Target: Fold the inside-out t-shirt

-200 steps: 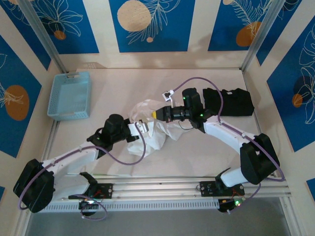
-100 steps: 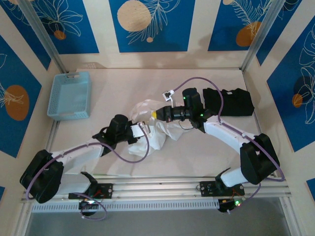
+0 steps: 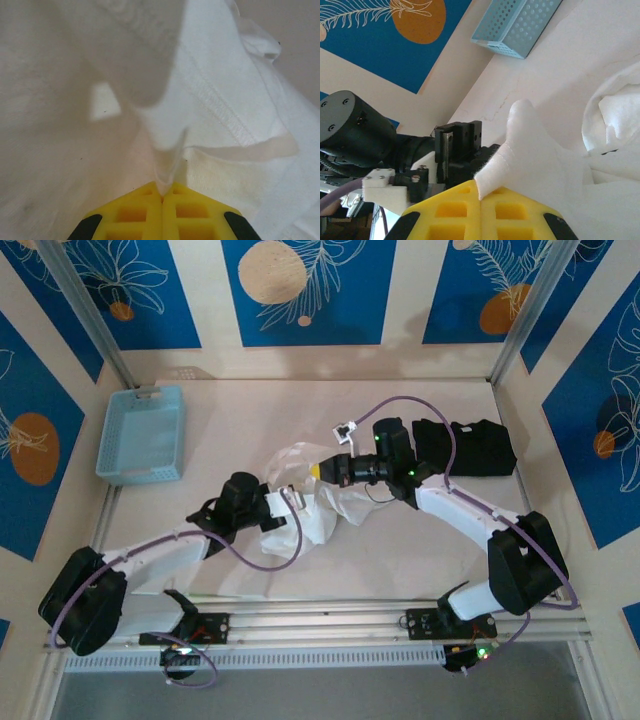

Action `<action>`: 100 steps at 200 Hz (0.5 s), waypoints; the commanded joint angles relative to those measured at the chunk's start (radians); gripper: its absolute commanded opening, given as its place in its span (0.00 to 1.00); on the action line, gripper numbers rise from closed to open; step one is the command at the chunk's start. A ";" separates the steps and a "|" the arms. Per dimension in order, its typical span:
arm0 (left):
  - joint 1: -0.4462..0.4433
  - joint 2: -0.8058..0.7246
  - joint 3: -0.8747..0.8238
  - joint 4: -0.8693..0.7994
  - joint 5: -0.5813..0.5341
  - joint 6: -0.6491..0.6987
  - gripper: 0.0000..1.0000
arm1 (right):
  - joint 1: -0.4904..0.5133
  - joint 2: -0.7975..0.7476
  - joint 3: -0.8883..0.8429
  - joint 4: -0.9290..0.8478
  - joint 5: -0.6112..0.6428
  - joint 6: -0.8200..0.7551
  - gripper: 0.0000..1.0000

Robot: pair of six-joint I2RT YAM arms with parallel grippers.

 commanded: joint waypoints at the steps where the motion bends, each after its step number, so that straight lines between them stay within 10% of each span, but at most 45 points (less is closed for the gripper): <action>1: -0.004 -0.039 -0.015 0.025 0.028 -0.033 0.00 | -0.012 -0.022 -0.004 -0.021 -0.018 -0.011 0.00; 100: -0.004 -0.177 -0.081 0.023 0.072 -0.107 0.00 | -0.073 -0.046 0.079 -0.263 0.071 -0.155 0.00</action>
